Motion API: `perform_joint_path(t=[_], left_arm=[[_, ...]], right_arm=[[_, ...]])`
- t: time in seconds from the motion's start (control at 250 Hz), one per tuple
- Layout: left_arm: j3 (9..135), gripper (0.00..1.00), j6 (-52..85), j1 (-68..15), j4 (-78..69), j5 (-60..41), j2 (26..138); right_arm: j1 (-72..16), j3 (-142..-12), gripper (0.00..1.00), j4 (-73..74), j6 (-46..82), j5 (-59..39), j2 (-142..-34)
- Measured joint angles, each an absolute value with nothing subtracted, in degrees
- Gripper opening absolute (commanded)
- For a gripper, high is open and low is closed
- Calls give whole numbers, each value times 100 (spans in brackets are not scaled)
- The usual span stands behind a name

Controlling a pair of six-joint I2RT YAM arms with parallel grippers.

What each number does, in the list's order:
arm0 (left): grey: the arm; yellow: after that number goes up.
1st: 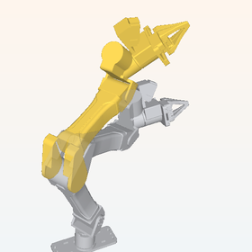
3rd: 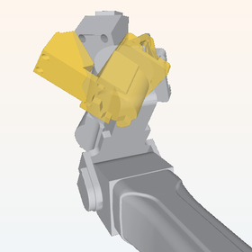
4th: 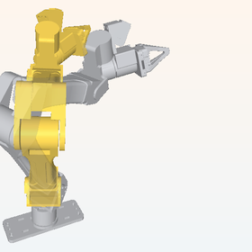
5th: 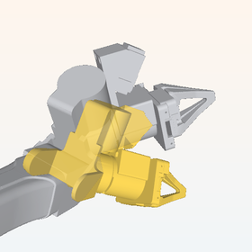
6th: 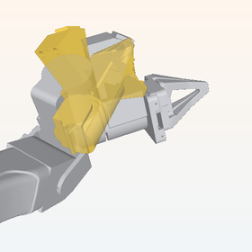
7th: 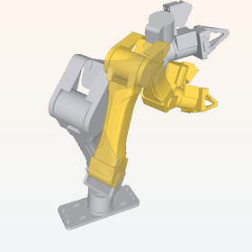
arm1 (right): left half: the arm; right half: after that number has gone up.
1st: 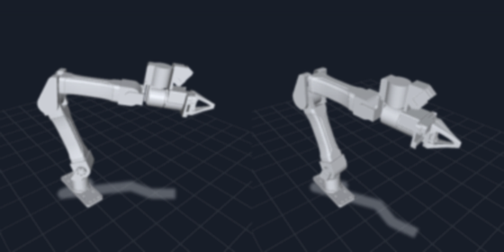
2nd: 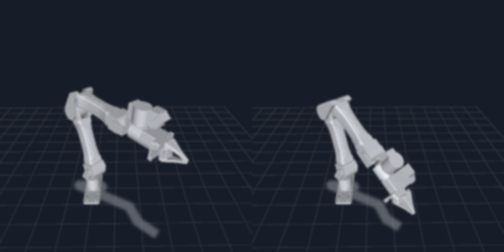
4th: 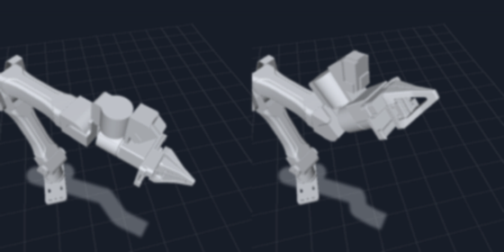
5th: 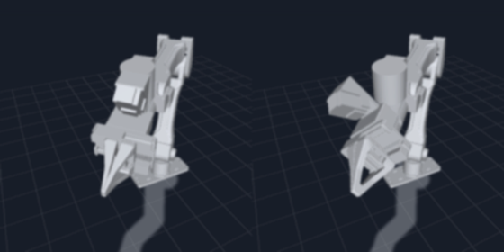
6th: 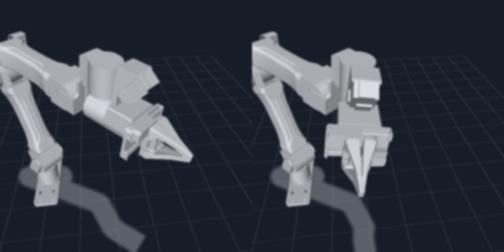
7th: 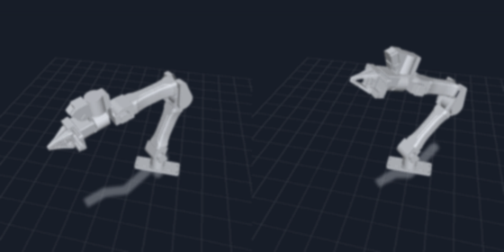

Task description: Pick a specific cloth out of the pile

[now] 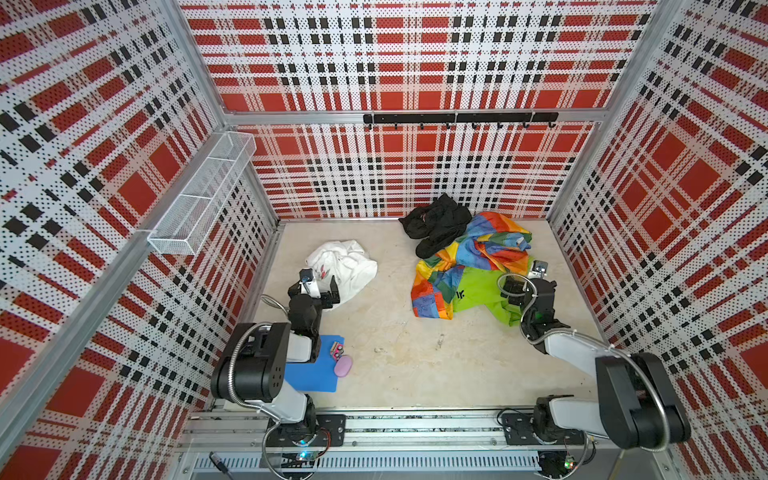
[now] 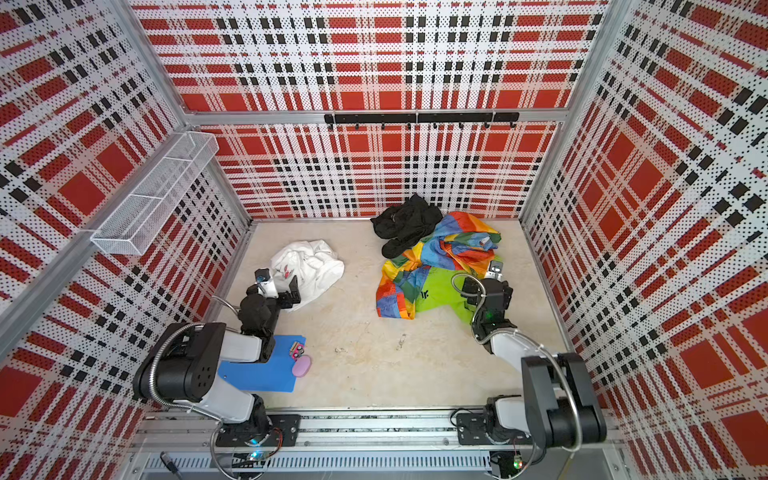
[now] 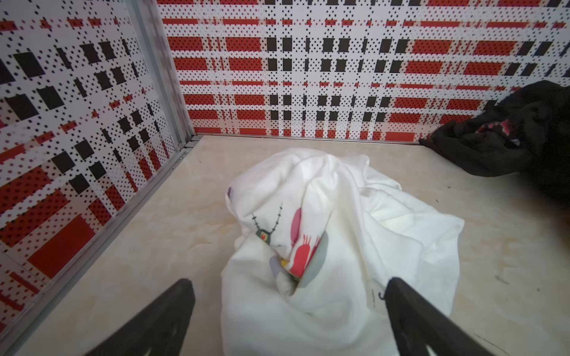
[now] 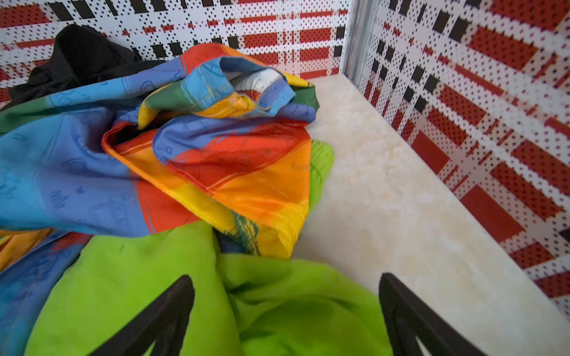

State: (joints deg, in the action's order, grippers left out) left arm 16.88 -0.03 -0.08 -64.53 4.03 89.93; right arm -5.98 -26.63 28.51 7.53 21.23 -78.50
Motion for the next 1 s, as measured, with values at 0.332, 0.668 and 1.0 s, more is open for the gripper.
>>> perform_joint_path(t=[0.332, 0.668, 1.0], left_arm=[[1688, 99, -3, -8, -6453, 327, 8993], [1688, 99, -1, -8, -6453, 322, 8993], [1688, 99, -1, -3, -6453, 316, 8993]], right_arm=[[-497, -1658, 100, 5404, -45, 2143, -8632], [-217, -1334, 100, 6685, -23, 1758, -8888], [-139, -1404, 100, 6676, -95, 1245, -8895]])
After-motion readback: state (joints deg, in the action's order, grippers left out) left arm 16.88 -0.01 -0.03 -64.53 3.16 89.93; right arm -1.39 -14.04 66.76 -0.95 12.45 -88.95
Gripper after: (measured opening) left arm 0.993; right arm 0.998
